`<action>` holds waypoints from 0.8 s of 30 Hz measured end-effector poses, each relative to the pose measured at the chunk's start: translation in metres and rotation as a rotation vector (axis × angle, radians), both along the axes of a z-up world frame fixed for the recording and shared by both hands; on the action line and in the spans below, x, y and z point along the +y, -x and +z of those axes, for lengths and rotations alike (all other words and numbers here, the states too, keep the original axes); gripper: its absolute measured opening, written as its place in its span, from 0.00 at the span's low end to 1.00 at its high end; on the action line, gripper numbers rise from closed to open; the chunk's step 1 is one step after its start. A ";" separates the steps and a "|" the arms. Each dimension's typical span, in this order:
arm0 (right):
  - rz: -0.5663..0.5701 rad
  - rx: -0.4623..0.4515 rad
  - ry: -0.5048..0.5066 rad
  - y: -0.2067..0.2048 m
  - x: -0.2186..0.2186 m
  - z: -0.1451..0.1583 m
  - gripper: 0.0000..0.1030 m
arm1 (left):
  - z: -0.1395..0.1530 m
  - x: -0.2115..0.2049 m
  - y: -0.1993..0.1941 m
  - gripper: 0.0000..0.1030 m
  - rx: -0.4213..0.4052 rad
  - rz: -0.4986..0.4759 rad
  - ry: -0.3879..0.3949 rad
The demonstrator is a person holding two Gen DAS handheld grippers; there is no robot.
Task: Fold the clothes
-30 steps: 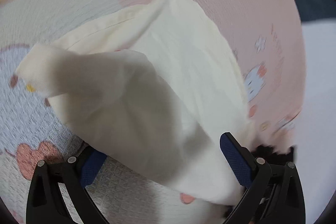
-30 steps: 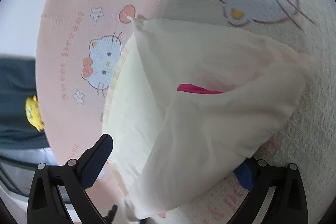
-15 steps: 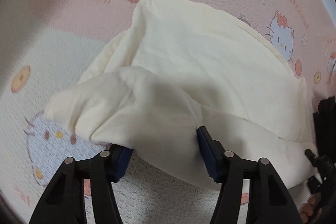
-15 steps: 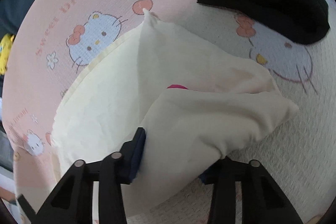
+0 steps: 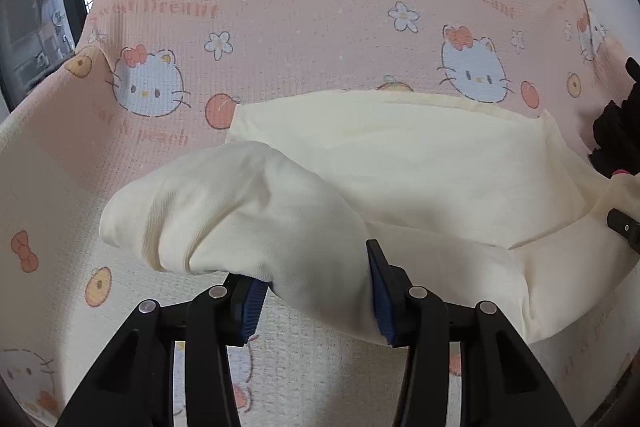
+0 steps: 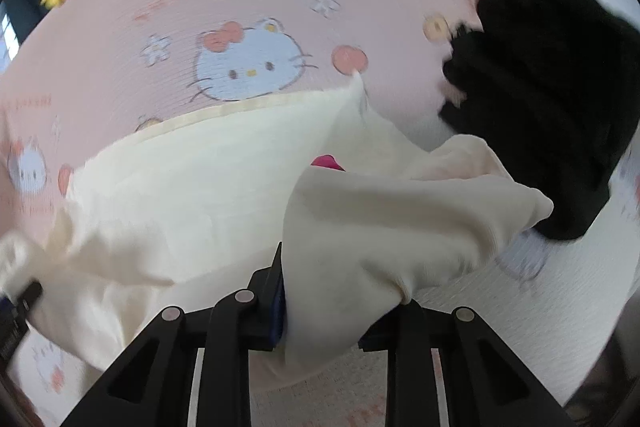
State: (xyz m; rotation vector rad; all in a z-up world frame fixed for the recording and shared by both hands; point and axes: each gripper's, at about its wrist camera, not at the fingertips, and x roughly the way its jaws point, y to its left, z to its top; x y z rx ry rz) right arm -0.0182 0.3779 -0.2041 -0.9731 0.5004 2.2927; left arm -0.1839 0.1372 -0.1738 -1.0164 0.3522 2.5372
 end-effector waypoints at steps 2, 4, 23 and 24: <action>0.019 -0.007 -0.026 -0.003 -0.006 0.009 0.23 | 0.006 -0.007 0.000 0.41 -0.007 -0.003 -0.021; 0.033 -0.005 -0.047 -0.009 -0.011 0.018 0.23 | 0.012 -0.013 -0.002 0.41 -0.006 -0.010 -0.027; 0.098 -0.069 0.090 -0.077 -0.033 0.013 0.23 | -0.006 -0.059 -0.060 0.41 -0.109 -0.051 0.037; 0.104 -0.070 0.103 -0.083 -0.035 0.010 0.23 | -0.008 -0.061 -0.063 0.41 -0.112 -0.056 0.045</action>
